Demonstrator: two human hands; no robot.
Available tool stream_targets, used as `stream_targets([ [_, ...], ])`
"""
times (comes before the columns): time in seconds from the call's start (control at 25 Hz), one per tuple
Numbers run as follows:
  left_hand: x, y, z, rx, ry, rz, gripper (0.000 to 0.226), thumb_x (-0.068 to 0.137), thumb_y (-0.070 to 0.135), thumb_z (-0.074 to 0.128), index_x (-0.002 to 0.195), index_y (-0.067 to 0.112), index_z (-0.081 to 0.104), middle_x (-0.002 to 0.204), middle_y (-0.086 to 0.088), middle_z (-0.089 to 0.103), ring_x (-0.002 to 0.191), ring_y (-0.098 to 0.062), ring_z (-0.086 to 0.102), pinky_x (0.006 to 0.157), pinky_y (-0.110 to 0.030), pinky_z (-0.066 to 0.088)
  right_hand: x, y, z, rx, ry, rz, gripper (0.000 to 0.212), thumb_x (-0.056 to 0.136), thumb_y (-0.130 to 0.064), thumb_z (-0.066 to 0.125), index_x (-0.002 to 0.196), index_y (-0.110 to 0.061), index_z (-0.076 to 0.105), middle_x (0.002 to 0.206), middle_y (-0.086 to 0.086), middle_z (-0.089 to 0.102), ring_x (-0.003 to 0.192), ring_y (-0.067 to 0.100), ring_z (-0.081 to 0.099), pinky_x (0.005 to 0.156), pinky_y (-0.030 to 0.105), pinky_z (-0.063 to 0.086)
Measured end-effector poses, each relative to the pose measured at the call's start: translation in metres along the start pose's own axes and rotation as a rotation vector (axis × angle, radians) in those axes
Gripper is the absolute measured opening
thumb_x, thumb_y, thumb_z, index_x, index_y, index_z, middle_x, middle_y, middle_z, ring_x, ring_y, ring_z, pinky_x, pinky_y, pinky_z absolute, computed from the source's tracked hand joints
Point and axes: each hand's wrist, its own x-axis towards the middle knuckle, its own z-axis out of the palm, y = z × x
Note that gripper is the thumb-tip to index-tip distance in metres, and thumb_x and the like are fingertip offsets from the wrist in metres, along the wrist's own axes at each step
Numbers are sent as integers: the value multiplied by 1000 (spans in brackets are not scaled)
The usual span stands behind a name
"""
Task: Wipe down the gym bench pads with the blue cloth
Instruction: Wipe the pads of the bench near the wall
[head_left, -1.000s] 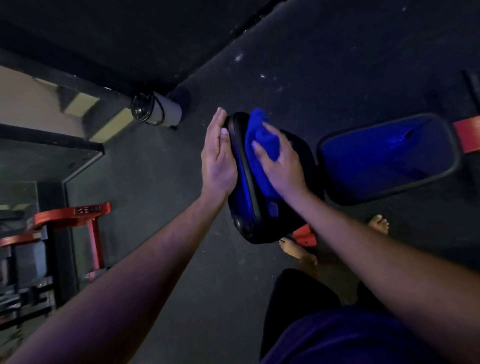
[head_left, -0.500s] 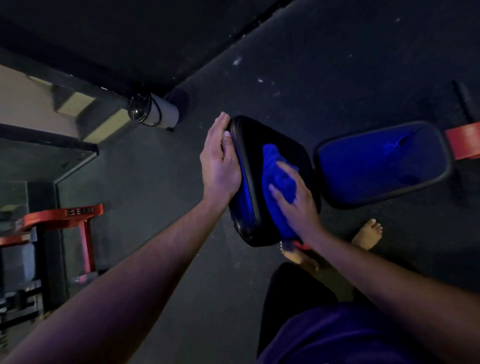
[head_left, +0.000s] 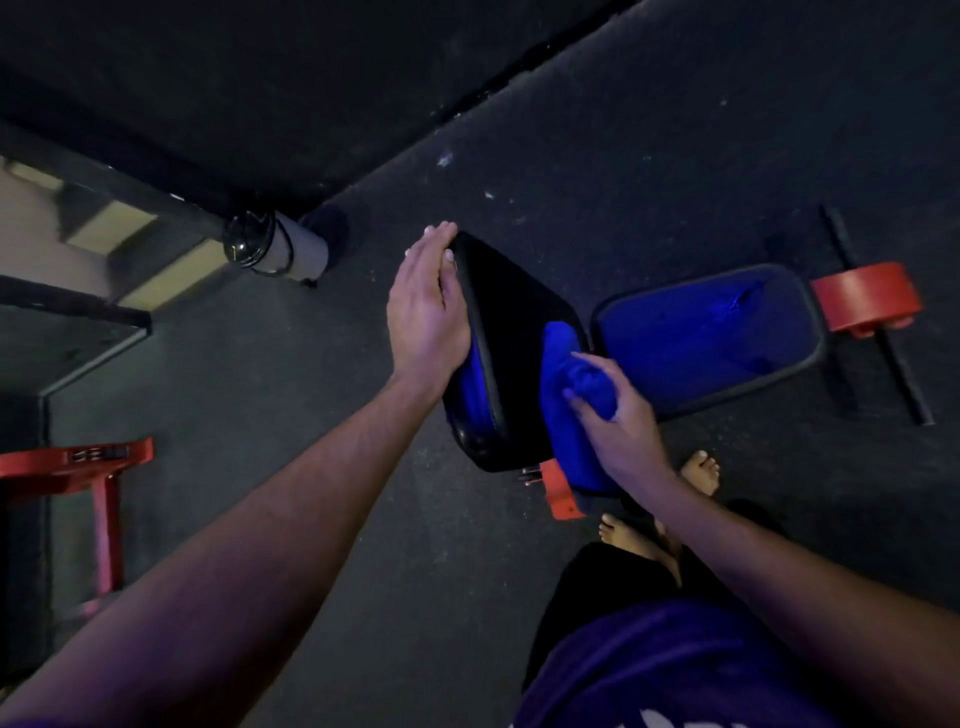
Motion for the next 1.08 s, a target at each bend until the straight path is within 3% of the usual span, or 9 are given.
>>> stream_targets([
  [0.08,1,2,-3,57,-103,55,40,110,16,41,146,7,54,152,-8,52,148,-20,40,127,-41,21,12,7,-22,-33,210,121,24,90,-33,68,107,-49,59,97,-30,64,99,4,61,89,10,43],
  [0.12,3,2,-3,112,-180,75,44,111,23,40,151,7,47,159,-9,43,152,-21,31,129,-42,12,22,8,-32,-25,262,158,20,90,-40,66,105,-50,59,97,-27,66,101,8,62,89,11,43],
  [0.24,5,6,3,323,-326,64,62,110,43,37,162,12,25,171,-6,16,158,-18,7,128,-38,-5,58,11,-37,74,207,253,25,93,-42,62,118,-39,59,115,-8,69,110,15,63,102,35,47],
  [0.32,5,9,7,348,-274,21,61,109,41,39,162,13,26,170,-3,20,158,-17,9,129,-37,0,84,6,-18,144,104,276,31,96,-33,62,126,-30,60,126,-2,66,118,15,60,108,39,43],
  [0.44,5,12,10,342,-196,26,55,107,27,45,159,11,34,167,-3,31,156,-17,19,129,-40,10,109,-6,27,52,-56,154,42,98,-25,61,138,-14,55,140,8,55,131,17,49,117,32,31],
  [0.6,7,9,13,339,-165,43,55,100,18,49,153,6,44,161,-6,40,153,-23,29,128,-43,15,136,7,57,-31,-58,118,43,99,-29,58,139,-14,55,144,10,49,136,17,43,118,27,25],
  [0.8,9,9,15,310,-161,52,57,96,15,48,151,5,46,160,-5,41,153,-21,30,128,-45,17,209,22,56,-116,-28,624,40,97,-44,52,126,-18,60,128,12,63,118,30,59,99,36,45],
  [0.96,9,7,15,299,-152,65,57,95,13,48,151,3,47,160,-7,42,152,-23,32,127,-47,18,143,8,65,-24,-12,322,47,96,-43,54,136,-20,54,141,3,55,130,15,49,110,26,33],
  [1.08,8,7,15,303,-149,68,57,95,14,48,150,3,47,159,-7,43,152,-22,31,128,-45,18,107,26,51,-55,-45,272,54,96,-48,52,143,-20,48,146,0,51,134,11,45,111,18,27],
])
